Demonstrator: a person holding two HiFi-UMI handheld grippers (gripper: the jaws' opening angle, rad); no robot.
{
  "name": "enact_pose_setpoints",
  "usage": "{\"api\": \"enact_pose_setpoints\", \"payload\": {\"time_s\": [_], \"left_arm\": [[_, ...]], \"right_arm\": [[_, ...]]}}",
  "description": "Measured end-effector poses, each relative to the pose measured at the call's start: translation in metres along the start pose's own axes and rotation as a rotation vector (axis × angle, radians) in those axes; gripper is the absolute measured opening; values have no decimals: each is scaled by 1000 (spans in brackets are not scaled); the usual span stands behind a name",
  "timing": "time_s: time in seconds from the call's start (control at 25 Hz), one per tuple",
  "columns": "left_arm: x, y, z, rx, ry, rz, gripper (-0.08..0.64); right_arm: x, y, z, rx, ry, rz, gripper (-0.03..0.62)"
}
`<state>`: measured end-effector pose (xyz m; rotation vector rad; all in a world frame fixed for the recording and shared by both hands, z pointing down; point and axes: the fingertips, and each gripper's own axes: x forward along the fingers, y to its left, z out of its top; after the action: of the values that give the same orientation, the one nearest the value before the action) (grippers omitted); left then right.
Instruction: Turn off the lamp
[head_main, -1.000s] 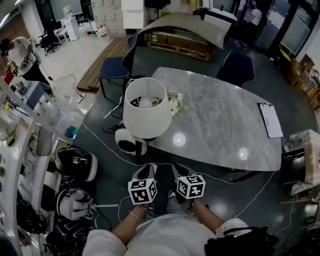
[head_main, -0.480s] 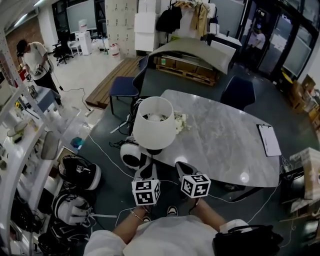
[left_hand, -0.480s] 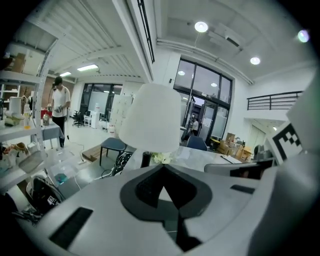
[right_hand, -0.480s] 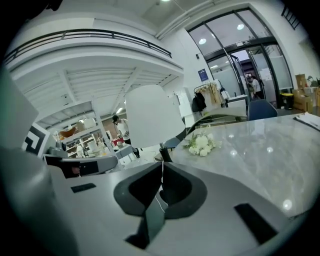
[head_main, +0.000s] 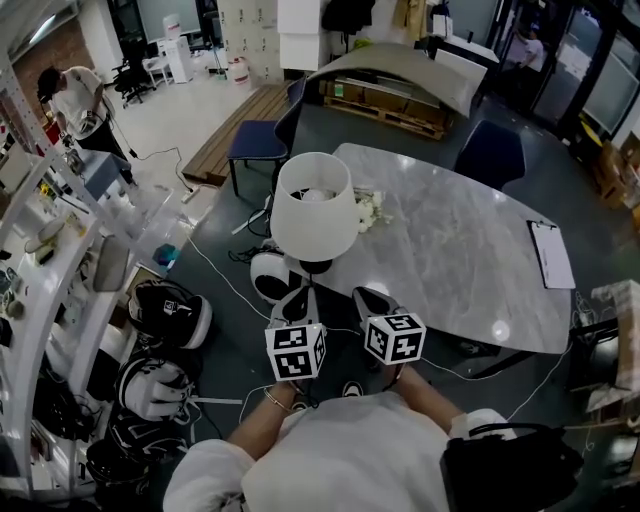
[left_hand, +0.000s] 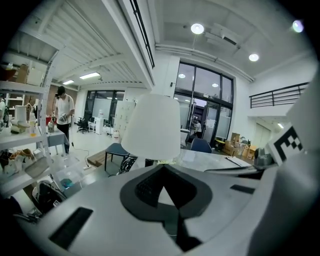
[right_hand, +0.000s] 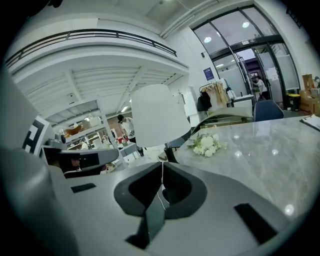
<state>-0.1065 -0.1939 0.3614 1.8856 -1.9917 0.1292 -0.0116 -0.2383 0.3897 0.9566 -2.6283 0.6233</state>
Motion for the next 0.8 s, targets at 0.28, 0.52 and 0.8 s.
{"api": "enact_pose_setpoints", "payload": {"time_s": [0.28,0.52,0.8], "left_arm": [[-1,-1,-7,-16,17,19,8],[5,-11,-10,-12,23,4,8],[11,-22,-14,-14,33,-8,8]], "right_arm": [[-4,-3,5,-22,-20,-27,-1],[-7,-14,1,-13,-12,-57,-2],[-14,-25,-3,-16,1,-83,-2]]}}
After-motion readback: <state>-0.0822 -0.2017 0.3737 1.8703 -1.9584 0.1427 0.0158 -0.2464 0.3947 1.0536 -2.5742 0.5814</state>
